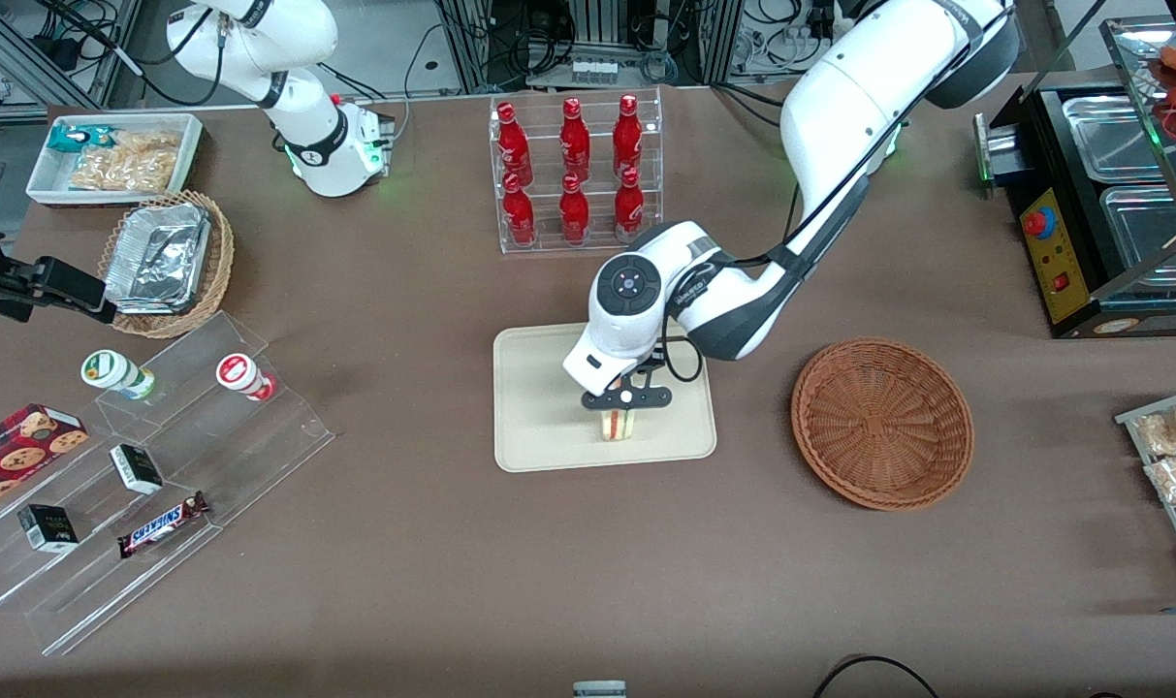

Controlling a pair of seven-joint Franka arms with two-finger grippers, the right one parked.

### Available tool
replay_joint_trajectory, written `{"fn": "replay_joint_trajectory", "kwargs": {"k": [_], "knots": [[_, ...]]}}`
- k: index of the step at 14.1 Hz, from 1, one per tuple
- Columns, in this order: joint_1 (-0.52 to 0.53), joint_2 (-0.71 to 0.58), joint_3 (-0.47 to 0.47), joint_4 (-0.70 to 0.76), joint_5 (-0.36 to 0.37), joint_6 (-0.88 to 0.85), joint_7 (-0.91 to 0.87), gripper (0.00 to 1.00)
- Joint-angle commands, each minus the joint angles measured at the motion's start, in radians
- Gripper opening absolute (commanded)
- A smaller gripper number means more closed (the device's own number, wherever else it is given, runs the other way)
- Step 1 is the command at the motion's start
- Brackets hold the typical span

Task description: Place sandwich from basket to tray

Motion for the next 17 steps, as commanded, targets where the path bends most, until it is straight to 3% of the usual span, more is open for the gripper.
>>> {"fn": "replay_joint_trajectory", "kwargs": {"k": [1, 3, 4, 5, 6, 12, 17], "knots": [[-0.026, 0.027, -0.007, 0.034, 0.025, -0.004, -0.027, 0.21], [-0.036, 0.033, -0.005, 0.034, 0.025, 0.013, -0.041, 0.27], [-0.037, 0.038, -0.004, 0.034, 0.025, 0.033, -0.050, 0.40], [-0.052, 0.043, 0.002, 0.032, 0.027, 0.047, -0.058, 0.87], [-0.068, 0.041, 0.006, 0.032, 0.027, 0.047, -0.059, 1.00], [-0.068, -0.042, 0.070, 0.029, 0.028, 0.036, -0.049, 1.00], [-0.042, -0.264, 0.162, -0.070, 0.013, -0.004, -0.046, 1.00]]}}
